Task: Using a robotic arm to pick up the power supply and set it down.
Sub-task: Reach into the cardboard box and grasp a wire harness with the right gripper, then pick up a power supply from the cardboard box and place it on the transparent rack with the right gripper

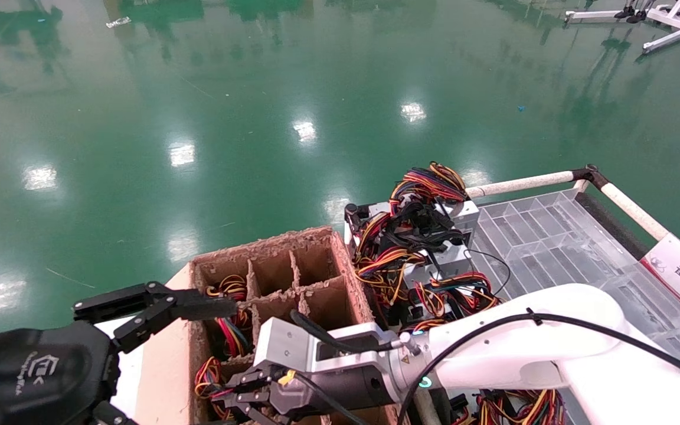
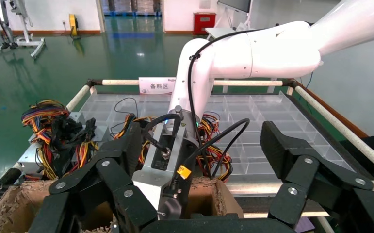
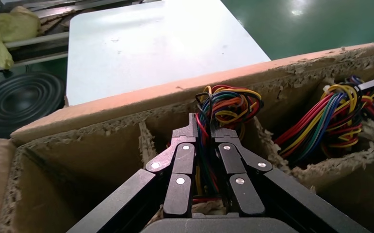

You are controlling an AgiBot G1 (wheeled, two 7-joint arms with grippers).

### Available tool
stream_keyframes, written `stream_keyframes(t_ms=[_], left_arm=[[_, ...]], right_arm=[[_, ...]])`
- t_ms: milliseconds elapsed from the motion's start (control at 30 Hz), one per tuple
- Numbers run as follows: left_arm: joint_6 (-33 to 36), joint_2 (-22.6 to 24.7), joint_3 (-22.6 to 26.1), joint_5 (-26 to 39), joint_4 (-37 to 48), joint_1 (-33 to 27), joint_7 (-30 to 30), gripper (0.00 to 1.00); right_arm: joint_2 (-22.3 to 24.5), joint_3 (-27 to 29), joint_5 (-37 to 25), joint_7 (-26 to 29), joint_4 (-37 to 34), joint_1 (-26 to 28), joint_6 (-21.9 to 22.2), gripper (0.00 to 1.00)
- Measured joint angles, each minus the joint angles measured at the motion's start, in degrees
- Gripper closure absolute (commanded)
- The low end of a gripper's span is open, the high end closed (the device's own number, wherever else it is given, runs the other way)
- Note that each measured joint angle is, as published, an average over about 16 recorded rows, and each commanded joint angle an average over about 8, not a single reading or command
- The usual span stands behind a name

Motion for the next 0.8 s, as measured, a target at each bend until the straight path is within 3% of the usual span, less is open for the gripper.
stream_keyframes(t_ms=[333,800], left_arm=[[0.00,0.00,0.01,0.00,0.00,0.00,0.00,0.00],[0.00,0.00,0.01,-0.01,0.00,0.00,0.01,0.00]], right_arm=[[2.74,3.46,6.29,0.63,-1.06,-0.26,-3.65,1.00],[7.01,12.76,21.97,1.52,-5.59,1.42,-11.22,1.00]])
